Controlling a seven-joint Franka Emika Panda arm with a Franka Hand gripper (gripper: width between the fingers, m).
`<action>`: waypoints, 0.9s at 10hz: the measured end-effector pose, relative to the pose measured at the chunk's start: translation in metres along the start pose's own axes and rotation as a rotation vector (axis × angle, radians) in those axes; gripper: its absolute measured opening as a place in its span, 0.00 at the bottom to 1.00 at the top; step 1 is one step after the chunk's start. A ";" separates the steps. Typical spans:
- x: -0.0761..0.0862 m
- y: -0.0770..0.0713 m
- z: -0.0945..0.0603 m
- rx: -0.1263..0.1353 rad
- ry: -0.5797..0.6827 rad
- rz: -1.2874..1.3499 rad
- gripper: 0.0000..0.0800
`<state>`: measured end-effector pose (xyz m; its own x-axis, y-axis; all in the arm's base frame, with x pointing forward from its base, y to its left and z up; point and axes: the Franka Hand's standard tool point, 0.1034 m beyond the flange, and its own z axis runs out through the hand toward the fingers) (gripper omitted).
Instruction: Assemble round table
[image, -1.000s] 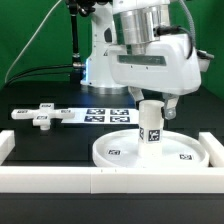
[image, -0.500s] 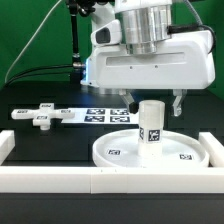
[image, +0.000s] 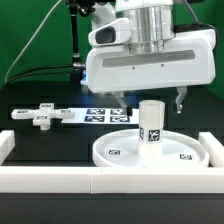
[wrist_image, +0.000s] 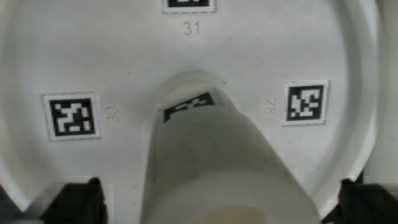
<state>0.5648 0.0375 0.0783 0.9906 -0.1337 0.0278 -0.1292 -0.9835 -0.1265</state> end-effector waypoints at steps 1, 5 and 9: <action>0.000 0.000 0.000 -0.012 -0.007 -0.124 0.81; -0.002 0.000 0.003 -0.044 -0.001 -0.504 0.81; -0.002 -0.002 0.002 -0.058 -0.010 -0.754 0.81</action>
Offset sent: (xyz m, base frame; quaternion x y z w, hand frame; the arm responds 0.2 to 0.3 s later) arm -0.0125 0.0092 -0.0041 0.0207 0.0179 -0.1207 0.9923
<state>0.5635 0.0396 0.0761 0.8120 0.5785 0.0772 0.5816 -0.8131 -0.0239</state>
